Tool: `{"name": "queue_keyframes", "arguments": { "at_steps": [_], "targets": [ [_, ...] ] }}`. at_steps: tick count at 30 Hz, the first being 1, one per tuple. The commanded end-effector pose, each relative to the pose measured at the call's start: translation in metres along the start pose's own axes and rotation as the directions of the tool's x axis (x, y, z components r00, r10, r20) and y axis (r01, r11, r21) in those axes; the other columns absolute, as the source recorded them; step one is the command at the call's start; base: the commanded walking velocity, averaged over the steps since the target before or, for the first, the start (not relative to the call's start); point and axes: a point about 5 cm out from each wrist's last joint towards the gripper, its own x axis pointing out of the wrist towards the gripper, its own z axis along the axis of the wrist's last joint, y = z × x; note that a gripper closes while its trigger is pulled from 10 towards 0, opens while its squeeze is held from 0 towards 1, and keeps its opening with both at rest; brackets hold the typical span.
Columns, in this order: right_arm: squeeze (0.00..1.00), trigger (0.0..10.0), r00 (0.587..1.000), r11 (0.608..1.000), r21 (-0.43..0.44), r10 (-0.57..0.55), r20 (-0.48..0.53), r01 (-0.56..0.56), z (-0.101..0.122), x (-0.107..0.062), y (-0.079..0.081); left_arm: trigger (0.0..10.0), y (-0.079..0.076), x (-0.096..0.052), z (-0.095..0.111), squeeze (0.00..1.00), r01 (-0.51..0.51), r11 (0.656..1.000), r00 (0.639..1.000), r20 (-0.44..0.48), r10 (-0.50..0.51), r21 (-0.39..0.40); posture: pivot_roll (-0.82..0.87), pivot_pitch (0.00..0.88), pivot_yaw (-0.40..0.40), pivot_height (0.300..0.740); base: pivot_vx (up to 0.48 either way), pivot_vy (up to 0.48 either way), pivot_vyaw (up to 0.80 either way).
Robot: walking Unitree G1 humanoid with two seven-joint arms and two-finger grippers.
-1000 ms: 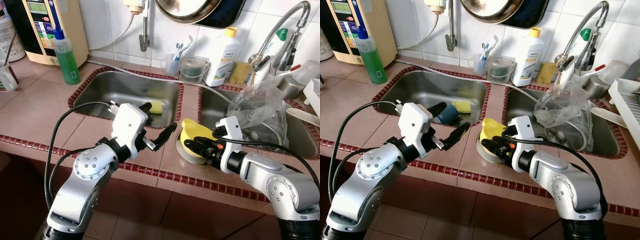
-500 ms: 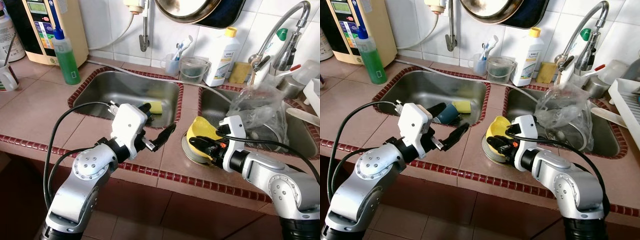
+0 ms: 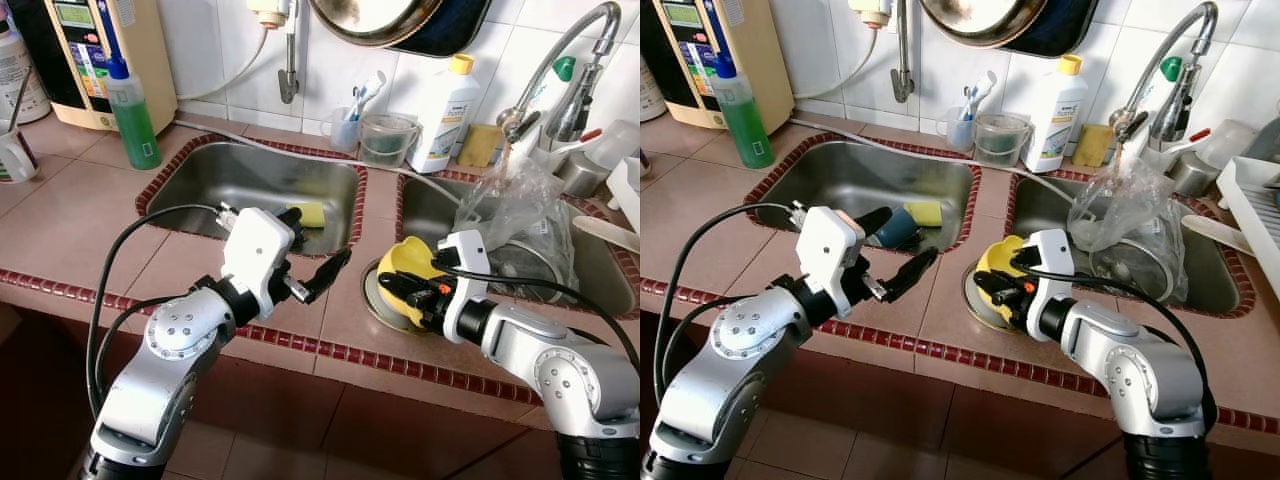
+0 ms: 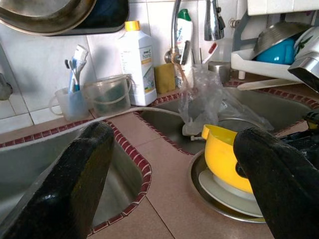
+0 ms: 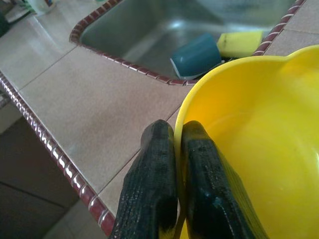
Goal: Kitchen organization
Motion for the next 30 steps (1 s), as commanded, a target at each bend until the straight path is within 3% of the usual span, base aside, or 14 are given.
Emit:
{"name": "queue_keyframes", "arguments": {
  "at_steps": [1, 8, 9, 10, 12, 26, 30],
  "targets": [
    [0.0, 0.0, 0.999, 1.0, -0.006, -0.016, 0.05, 0.016, 0.011, -0.002, -0.004, 10.0, 0.0, 0.0, 0.006, 0.0, 0.008, 1.0, 1.0, 0.018, -0.008, 0.016, 0.09, 0.0, -0.074, 0.74, 0.0, 0.0, 0.0],
    [0.0, 0.2, 0.996, 0.999, -0.007, -0.031, 0.082, 0.031, 0.013, -0.002, -0.006, 10.0, -0.001, 0.0, 0.007, 0.0, 0.01, 1.0, 1.0, 0.02, -0.01, 0.014, 0.09, 0.0, -0.075, 0.74, 0.0, 0.0, 0.0],
    [0.0, 2.1, 0.995, 1.0, -0.007, -0.029, 0.098, 0.03, 0.015, -0.002, -0.006, 10.0, -0.002, 0.0, 0.007, 0.0, 0.01, 1.0, 1.0, 0.02, -0.011, 0.013, 0.09, 0.0, -0.075, 0.74, 0.0, 0.0, 0.0],
    [0.0, 2.1, 0.995, 1.0, -0.007, -0.029, 0.098, 0.03, 0.015, -0.002, -0.006, 10.0, -0.002, 0.0, 0.007, 0.0, 0.01, 1.0, 1.0, 0.02, -0.011, 0.013, 0.09, 0.0, -0.075, 0.74, 0.0, 0.0, 0.0],
    [0.0, 10.0, 0.988, 0.999, -0.025, -0.03, 0.149, 0.034, 0.021, -0.002, -0.006, 10.0, -0.002, 0.0, 0.007, 0.0, 0.01, 1.0, 1.0, 0.02, -0.01, 0.012, 0.09, 0.0, -0.075, 0.74, 0.0, 0.0, 0.0],
    [0.0, 10.0, 0.967, 0.999, -0.024, -0.033, 0.251, 0.04, 0.027, -0.002, -0.008, 10.0, -0.001, 0.0, 0.007, 0.0, 0.008, 1.0, 1.0, 0.02, -0.008, 0.011, 0.09, 0.002, -0.073, 0.74, 0.0, 0.0, 0.0],
    [0.0, 10.0, 0.943, 0.999, -0.025, -0.013, 0.334, 0.023, 0.033, -0.003, -0.005, 10.0, 0.0, -0.001, 0.008, 0.0, 0.006, 1.0, 1.0, 0.019, -0.006, 0.011, 0.09, 0.004, -0.072, 0.74, 0.0, 0.0, 0.0]
  ]
}}
